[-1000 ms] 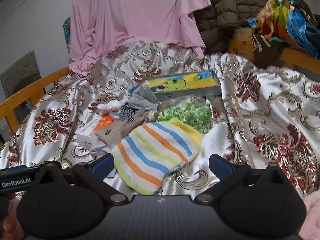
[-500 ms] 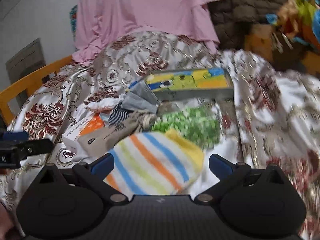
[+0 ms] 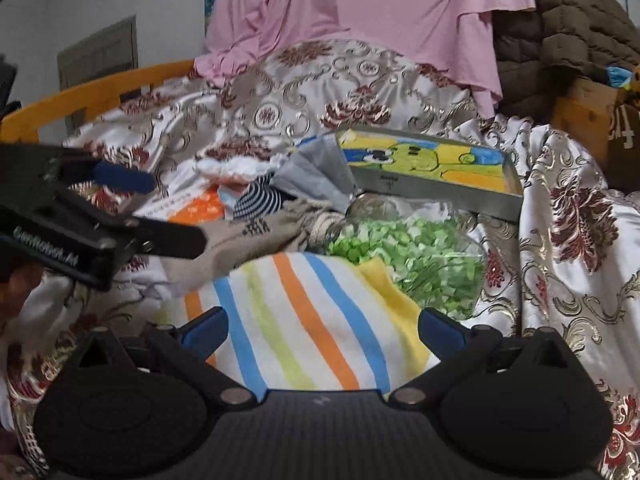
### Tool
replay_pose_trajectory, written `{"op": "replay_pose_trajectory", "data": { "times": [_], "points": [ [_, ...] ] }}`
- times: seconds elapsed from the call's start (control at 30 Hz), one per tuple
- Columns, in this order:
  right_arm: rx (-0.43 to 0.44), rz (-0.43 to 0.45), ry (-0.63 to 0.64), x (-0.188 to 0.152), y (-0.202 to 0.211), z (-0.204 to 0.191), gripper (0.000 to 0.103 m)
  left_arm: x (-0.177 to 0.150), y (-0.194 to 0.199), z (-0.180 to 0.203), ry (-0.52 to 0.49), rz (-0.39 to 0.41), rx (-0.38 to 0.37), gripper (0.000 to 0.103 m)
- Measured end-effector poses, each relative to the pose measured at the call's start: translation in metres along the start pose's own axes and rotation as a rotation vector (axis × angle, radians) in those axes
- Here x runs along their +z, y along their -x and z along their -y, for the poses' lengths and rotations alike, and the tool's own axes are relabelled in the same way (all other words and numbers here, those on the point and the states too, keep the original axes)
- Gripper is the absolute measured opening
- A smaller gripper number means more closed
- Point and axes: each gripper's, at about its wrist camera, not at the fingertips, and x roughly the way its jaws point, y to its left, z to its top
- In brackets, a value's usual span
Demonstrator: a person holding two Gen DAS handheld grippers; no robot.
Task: Organize soft objects
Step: 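Grasp the beige burlap sack with the left tool while the right tool grasps the striped cloth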
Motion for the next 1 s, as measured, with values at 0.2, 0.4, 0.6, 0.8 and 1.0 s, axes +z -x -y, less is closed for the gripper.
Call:
{"op": "replay_pose_trajectory", "data": {
  "times": [0.2,0.4,0.6,0.8,1.0],
  "points": [
    [-0.007,-0.050,0.032,-0.002,-0.014,-0.005,0.103,0.009,-0.033,-0.015,0.084,-0.094,-0.065,0.098],
    [-0.048,-0.097,0.050,-0.004,-0.028,-0.008,0.103,0.010,-0.043,-0.024,0.176,-0.160,-0.139,0.082],
    [-0.069,-0.139,0.077,-0.006,-0.040,-0.014,0.100,0.006,-0.050,-0.028,0.240,-0.189,-0.192,0.050],
    [-0.056,-0.181,0.098,-0.010,-0.047,-0.020,0.088,0.004,-0.048,-0.026,0.246,-0.183,-0.241,0.031],
    [-0.016,-0.217,0.041,-0.011,-0.050,-0.012,0.078,0.005,-0.038,-0.021,0.223,-0.150,-0.251,0.019]
  ]
}}
